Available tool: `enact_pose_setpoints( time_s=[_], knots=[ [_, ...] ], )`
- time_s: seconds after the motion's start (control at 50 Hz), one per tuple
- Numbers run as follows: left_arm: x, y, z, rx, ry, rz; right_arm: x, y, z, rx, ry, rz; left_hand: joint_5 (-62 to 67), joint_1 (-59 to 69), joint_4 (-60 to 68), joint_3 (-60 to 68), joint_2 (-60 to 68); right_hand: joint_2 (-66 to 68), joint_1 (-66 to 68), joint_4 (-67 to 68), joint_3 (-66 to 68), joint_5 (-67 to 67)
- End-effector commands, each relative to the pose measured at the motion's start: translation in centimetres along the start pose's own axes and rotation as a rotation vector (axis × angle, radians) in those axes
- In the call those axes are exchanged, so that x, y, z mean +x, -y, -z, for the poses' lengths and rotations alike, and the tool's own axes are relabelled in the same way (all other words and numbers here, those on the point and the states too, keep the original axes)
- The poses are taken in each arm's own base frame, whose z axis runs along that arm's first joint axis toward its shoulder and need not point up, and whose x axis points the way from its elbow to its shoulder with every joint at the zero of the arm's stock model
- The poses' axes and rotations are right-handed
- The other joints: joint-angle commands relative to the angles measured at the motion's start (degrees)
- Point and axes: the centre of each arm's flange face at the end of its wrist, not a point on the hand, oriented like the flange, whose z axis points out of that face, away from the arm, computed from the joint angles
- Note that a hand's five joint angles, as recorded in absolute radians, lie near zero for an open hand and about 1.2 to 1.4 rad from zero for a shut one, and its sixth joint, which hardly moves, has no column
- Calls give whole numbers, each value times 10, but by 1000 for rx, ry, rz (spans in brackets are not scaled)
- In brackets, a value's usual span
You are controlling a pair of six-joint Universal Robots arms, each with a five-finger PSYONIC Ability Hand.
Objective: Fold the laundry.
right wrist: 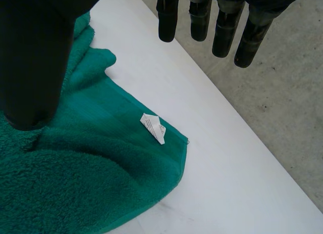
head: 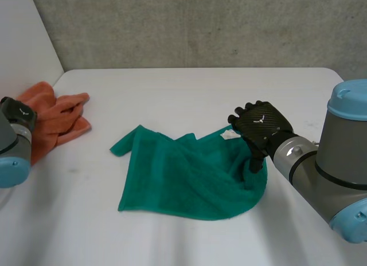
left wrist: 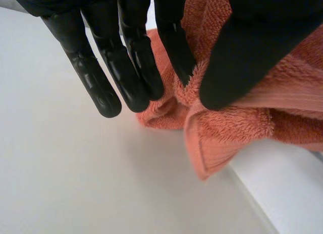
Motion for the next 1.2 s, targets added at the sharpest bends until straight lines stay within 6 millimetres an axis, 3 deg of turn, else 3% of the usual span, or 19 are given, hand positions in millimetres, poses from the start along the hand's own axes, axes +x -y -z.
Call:
enact_pose_setpoints(
  time_s=[0.02,0.1,0.2,0.26,0.28,0.34,0.36,0.4,0.42,0.5,0.58,0.66,0.76,0.92,1.2],
  knots=[
    [-1,5,13,9,-9,-3,0,0,0,0,0,0,-532,-512,-553,-545,-548,-26,-16,-34,-23,-39],
    [-6,22,26,55,-4,62,1,1,0,6,-5,0,-544,-524,-565,-557,-560,-26,-16,-34,-23,-39],
    [-11,66,66,184,-38,268,3,4,-1,18,-6,4,-544,-524,-565,-557,-560,-26,-16,-34,-23,-39],
    [-10,81,88,233,-83,338,9,4,-2,17,-14,9,-544,-524,-565,-557,-560,-26,-16,-34,-23,-39],
    [-5,92,106,270,-137,373,10,4,-3,14,-14,15,-544,-524,-565,-557,-560,-26,-16,-34,-23,-39],
    [8,104,133,319,-245,399,13,0,-2,1,2,78,-542,-522,-563,-555,-558,-26,-16,-34,-23,-39],
    [21,111,155,348,-341,406,13,-1,-2,-3,11,101,-537,-517,-558,-550,-553,-26,-16,-34,-23,-39],
    [34,115,175,360,-430,406,12,-9,-3,-25,40,178,-528,-508,-550,-542,-545,-26,-16,-34,-23,-39],
    [47,118,196,370,-519,401,14,-12,-3,-32,49,206,-526,-506,-548,-540,-543,-26,-16,-34,-23,-39],
    [72,119,241,385,-684,377,26,-28,-4,-69,46,278,-495,-475,-516,-508,-511,-26,-16,-34,-23,-39],
    [89,114,269,394,-767,345,27,-42,-6,-71,102,295,-432,-412,-454,-446,-449,-26,-16,-34,-23,-39],
    [99,109,280,391,-806,322,16,-59,-6,-62,210,263,-400,-380,-422,-414,-417,-26,-16,-34,-23,-39],
    [106,108,280,390,-814,315,8,-73,-4,-72,266,224,-362,-342,-383,-375,-378,-26,-16,-34,-23,-39],
    [110,119,262,455,-729,349,9,-72,-5,-63,251,223,-328,-308,-350,-342,-344,-26,-16,-34,-23,-39],
    [121,122,248,450,-712,352,7,-75,-3,-72,257,210,-311,-291,-333,-325,-328,-26,-16,-34,-23,-39]
  ],
)
